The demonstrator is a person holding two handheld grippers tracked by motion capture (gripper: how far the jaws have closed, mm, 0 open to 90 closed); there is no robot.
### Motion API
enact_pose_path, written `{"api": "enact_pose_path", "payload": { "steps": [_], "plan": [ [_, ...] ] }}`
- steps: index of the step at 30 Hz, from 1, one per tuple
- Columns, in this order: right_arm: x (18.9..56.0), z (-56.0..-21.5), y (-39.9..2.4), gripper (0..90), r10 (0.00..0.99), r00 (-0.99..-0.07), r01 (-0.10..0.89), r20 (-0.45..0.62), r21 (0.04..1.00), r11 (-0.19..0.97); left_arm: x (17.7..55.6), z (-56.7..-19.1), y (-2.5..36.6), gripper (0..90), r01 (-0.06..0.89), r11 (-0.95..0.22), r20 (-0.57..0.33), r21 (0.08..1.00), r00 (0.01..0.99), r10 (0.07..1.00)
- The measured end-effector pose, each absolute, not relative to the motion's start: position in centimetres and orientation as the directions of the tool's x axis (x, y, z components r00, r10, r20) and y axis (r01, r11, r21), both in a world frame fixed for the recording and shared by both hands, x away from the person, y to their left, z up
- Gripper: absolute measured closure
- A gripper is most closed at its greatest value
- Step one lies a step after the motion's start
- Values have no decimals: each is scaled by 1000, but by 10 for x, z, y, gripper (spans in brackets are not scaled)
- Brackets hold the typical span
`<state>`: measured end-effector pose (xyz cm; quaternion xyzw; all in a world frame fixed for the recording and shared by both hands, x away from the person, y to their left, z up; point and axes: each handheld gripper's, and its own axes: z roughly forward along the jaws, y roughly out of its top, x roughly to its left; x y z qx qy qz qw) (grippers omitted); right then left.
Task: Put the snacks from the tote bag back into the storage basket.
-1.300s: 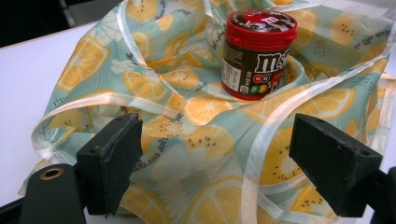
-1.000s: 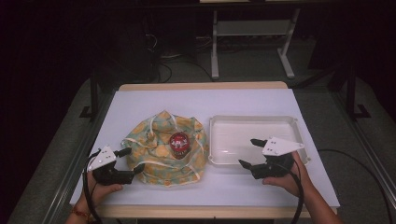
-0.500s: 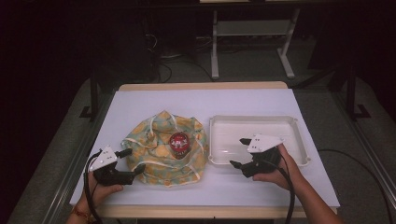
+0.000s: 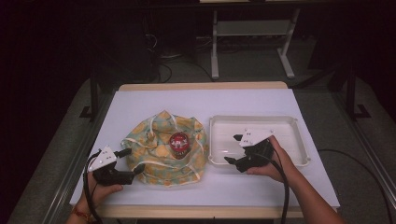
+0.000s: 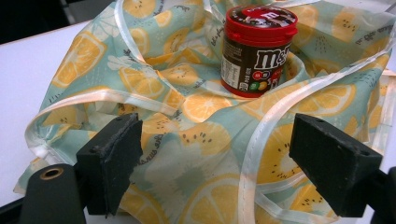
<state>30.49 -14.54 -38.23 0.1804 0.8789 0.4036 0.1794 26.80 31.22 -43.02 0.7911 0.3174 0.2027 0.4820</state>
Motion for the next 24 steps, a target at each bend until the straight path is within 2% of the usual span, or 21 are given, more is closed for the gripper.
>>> {"api": "enact_pose_path", "payload": {
  "steps": [24],
  "plan": [
    [335, -361, -83, 213, 350, -918, 111, -185, 729, 676, 265, -426, 310, 168, 281, -326, 25, 903, 722, 692]
  ]
}}
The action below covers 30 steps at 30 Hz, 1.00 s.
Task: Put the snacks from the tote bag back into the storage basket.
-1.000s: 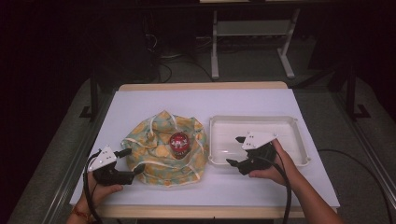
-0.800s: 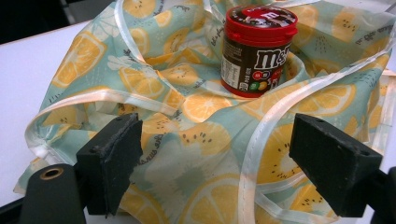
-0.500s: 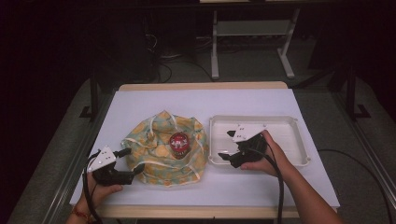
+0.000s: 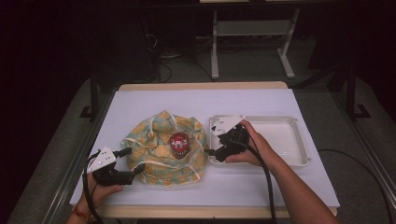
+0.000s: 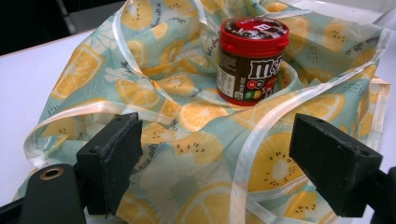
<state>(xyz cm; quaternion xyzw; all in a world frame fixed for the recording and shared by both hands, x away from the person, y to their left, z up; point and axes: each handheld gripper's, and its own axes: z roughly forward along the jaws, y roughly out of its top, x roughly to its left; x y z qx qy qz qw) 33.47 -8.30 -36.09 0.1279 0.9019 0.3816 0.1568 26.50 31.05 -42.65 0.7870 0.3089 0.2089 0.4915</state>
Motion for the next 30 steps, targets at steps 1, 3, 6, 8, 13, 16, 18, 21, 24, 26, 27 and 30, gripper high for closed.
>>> {"api": "enact_pose_path", "payload": {
  "steps": [1, 3, 6, 8, 13, 16, 18, 21, 24, 26, 27, 30],
  "plan": [
    [336, -361, -80, 213, 341, -922, 108, -185, 723, 683, 265, -426, 311, 168, 279, -326, 26, 903, 723, 691],
    [338, -362, -74, 213, 329, -926, 101, -187, 715, 691, 265, -426, 311, 168, 278, -322, 24, 905, 723, 690],
    [340, -363, -67, 213, 316, -932, 98, -180, 712, 695, 264, -426, 311, 168, 278, -320, 22, 906, 723, 690],
    [342, -363, -62, 213, 312, -935, 105, -170, 707, 699, 264, -426, 311, 168, 278, -320, 22, 906, 724, 690],
    [347, -365, -54, 213, 298, -941, 105, -160, 699, 708, 264, -426, 310, 168, 280, -323, 22, 904, 725, 689],
    [349, -365, -49, 214, 288, -944, 102, -159, 691, 715, 264, -426, 309, 168, 280, -321, 20, 905, 724, 689],
    [350, -365, -46, 213, 288, -944, 107, -158, 681, 724, 264, -426, 309, 168, 279, -320, 20, 905, 724, 689],
    [353, -364, -43, 214, 279, -949, 108, -148, 678, 727, 264, -425, 309, 168, 275, -309, 15, 910, 725, 689],
    [356, -363, -38, 214, 277, -949, 110, -151, 664, 740, 264, -426, 309, 168, 279, -315, 15, 907, 727, 687],
    [358, -365, -34, 213, 268, -951, 108, -152, 652, 751, 264, -426, 308, 168, 277, -317, 18, 907, 727, 686],
    [358, -365, -32, 213, 264, -952, 103, -154, 650, 753, 264, -426, 308, 168, 277, -316, 17, 907, 727, 687],
    [361, -367, -26, 213, 256, -955, 104, -149, 640, 761, 265, -426, 309, 168, 280, -313, 13, 907, 727, 687]
  ]
}}
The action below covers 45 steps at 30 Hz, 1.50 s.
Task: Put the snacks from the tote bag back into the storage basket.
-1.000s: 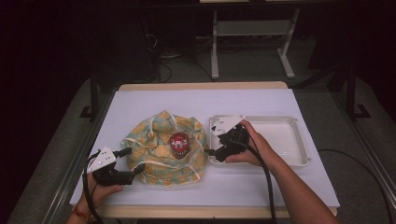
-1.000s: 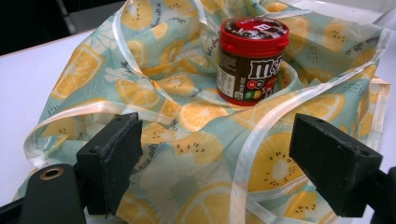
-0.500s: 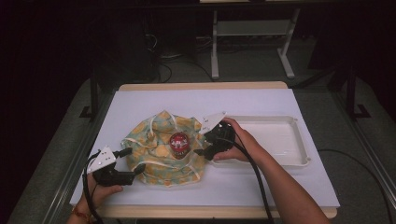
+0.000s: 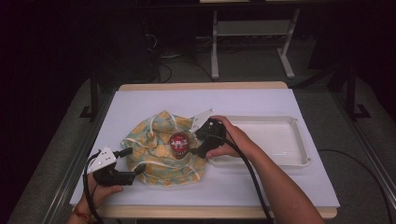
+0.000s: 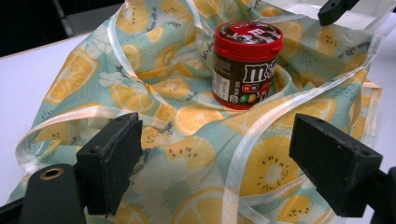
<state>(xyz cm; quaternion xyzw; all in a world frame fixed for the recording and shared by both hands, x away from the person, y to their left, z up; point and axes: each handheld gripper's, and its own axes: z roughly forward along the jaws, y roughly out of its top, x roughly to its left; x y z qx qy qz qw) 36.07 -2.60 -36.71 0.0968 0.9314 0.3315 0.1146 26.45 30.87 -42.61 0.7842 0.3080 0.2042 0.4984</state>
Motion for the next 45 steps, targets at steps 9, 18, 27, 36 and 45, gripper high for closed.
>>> {"api": "enact_pose_path", "payload": {
  "steps": [9, 18, 27, 36, 45],
  "plan": [
    [366, -368, -9, 212, 227, -963, 93, -143, 616, 782, 264, -426, 309, 168, 280, -319, 17, 905, 728, 685],
    [373, -371, 6, 204, 223, -968, 109, -117, 605, 789, 264, -427, 308, 168, 282, -321, 16, 904, 728, 685],
    [378, -376, 23, 188, 208, -972, 112, -106, 568, 815, 263, -427, 308, 168, 283, -320, 15, 904, 728, 686],
    [385, -380, 36, 194, 217, -971, 132, -99, 533, 836, 264, -427, 309, 168, 284, -324, 16, 902, 729, 684],
    [392, -388, 43, 189, 220, -973, 160, -63, 502, 850, 263, -428, 309, 168, 284, -326, 16, 902, 732, 681]
  ]
}}
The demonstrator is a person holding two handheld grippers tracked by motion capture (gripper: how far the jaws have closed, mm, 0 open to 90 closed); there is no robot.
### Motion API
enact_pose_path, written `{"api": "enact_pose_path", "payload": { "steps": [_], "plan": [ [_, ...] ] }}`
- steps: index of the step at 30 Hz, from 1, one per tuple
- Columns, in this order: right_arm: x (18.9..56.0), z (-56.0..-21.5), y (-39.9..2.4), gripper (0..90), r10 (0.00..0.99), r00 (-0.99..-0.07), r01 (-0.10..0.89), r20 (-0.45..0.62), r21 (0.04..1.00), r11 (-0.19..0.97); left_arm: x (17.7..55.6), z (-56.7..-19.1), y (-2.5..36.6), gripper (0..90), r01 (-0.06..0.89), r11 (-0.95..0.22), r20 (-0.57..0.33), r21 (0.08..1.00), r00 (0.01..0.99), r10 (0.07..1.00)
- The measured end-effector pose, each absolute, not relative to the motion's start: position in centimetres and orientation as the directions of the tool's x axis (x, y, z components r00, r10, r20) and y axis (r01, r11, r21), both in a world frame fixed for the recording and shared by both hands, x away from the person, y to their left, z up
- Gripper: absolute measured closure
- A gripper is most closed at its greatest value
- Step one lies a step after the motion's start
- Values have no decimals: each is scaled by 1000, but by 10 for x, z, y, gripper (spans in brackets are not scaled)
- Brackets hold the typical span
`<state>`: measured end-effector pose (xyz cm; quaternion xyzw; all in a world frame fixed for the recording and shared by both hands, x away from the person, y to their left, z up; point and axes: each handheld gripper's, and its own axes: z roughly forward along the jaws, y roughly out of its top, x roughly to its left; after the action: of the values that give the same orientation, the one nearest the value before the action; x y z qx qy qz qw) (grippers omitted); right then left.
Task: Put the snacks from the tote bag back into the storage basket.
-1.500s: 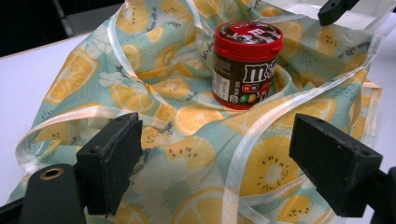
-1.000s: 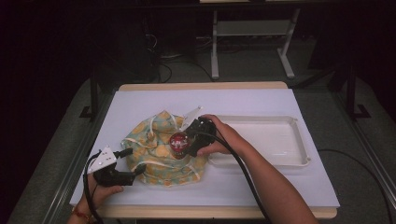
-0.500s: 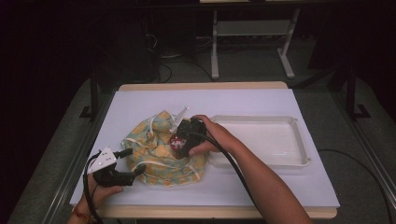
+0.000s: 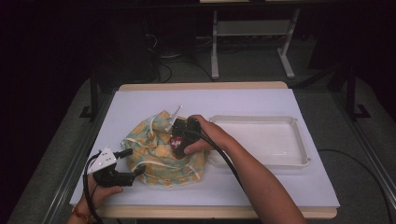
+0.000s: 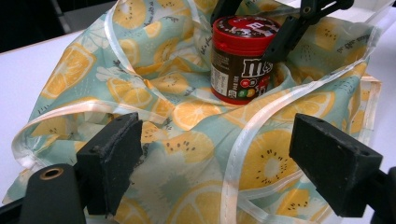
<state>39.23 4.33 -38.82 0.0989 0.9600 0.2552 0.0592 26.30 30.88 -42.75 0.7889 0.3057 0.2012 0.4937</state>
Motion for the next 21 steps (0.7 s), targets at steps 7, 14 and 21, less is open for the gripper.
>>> {"api": "enact_pose_path", "payload": {
  "steps": [7, 14, 21],
  "plan": [
    [395, -394, 48, 217, 219, -975, 174, -40, 481, 859, 263, -428, 308, 168, 284, -328, 15, 901, 735, 678],
    [393, -395, 49, 224, 223, -974, 173, -50, 477, 862, 263, -428, 309, 168, 285, -330, 14, 900, 738, 675],
    [392, -395, 51, 226, 223, -973, 169, -63, 464, 869, 263, -428, 308, 168, 286, -331, 14, 899, 737, 676]
  ]
}}
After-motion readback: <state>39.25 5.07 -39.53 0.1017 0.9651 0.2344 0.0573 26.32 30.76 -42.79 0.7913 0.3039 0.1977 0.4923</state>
